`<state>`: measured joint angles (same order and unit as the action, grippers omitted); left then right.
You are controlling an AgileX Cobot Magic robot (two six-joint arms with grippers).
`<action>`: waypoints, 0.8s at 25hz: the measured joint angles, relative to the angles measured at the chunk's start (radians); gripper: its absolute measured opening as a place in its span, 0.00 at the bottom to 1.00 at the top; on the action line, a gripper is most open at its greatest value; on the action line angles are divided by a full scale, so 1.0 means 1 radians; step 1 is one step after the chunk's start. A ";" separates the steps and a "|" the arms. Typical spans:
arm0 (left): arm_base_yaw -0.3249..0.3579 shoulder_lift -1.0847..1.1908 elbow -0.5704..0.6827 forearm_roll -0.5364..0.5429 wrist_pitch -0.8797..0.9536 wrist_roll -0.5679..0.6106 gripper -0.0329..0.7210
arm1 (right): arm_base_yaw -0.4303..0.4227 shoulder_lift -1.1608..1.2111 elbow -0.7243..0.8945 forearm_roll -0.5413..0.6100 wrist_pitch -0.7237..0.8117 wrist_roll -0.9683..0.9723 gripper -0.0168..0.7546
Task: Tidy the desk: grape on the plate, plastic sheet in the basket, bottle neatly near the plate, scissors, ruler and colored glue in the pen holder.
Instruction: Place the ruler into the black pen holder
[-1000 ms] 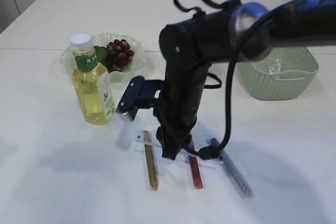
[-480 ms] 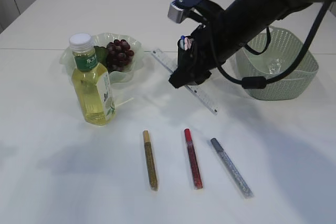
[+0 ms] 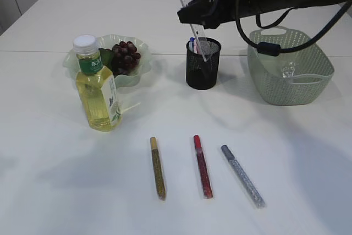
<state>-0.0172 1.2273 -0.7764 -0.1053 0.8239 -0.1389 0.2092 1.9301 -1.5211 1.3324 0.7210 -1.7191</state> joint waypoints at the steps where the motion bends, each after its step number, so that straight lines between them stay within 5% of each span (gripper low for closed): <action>1: 0.000 0.000 0.000 0.000 0.004 0.000 0.44 | -0.007 0.004 0.000 0.068 -0.005 -0.065 0.41; 6: 0.000 0.000 0.000 0.000 0.007 0.000 0.44 | -0.048 0.056 -0.007 0.398 -0.023 -0.350 0.41; 20: 0.000 0.000 0.000 0.000 0.010 0.000 0.44 | -0.115 0.306 -0.270 0.446 0.019 -0.410 0.41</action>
<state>-0.0172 1.2273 -0.7764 -0.1053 0.8342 -0.1389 0.0941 2.2362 -1.7915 1.7780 0.7399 -2.1295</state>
